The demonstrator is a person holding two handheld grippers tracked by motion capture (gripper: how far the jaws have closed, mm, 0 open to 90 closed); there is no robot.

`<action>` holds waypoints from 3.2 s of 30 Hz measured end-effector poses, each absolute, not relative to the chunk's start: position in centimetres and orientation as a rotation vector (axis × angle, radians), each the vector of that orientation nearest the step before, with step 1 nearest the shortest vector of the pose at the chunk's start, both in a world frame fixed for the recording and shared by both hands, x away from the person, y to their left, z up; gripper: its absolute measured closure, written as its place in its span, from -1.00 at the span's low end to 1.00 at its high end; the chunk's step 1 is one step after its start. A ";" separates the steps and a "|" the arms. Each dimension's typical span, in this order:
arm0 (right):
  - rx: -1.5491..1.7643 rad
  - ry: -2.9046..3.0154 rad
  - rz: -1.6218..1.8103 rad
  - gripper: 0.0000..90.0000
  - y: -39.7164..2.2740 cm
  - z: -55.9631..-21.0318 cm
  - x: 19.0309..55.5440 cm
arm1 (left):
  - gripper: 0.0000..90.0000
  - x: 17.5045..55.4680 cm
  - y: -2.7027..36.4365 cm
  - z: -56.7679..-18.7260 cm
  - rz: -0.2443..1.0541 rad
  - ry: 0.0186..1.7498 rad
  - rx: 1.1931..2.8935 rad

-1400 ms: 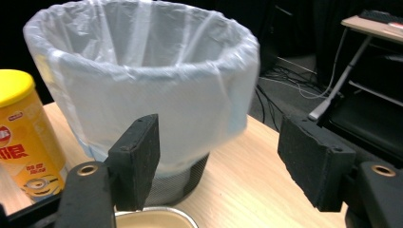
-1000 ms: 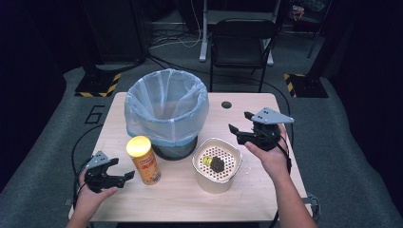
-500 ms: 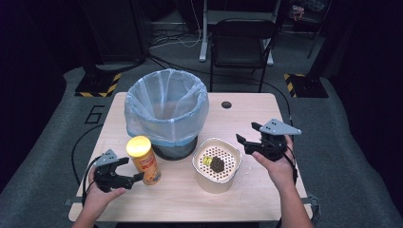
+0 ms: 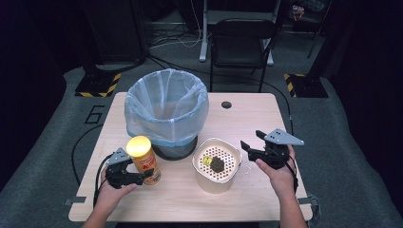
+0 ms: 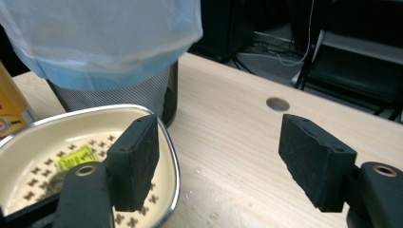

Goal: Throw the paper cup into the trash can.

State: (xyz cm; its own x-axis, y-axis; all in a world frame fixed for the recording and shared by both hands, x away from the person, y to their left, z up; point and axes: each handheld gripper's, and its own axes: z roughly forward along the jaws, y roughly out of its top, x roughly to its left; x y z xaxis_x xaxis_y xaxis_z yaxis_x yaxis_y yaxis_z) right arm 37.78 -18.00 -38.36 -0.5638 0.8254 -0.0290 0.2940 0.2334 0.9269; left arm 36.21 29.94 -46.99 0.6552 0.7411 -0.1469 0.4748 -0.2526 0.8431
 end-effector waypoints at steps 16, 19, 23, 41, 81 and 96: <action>1.095 1.993 1.257 -0.34 -19.0 -40.9 38.4 | -0.52 36.0 29.2 -47.5 0.436 0.928 1.903; 1.123 1.992 1.245 -0.34 -19.2 -41.6 38.6 | -0.48 35.8 29.2 -47.2 0.447 0.922 1.915; 1.145 1.998 1.229 -0.34 -19.5 -42.2 38.8 | -0.46 35.7 29.2 -47.0 0.474 0.910 1.939; 1.172 2.000 1.191 -0.34 -20.1 -43.3 38.6 | -0.46 34.9 28.8 -44.4 0.476 0.880 1.944; 1.264 2.000 1.162 -0.34 -21.6 -45.2 39.0 | -0.46 33.5 28.3 -27.1 0.421 0.844 1.924; 1.285 1.997 1.149 -0.34 -21.6 -45.5 39.1 | -0.46 35.1 27.3 -20.7 0.423 0.819 1.923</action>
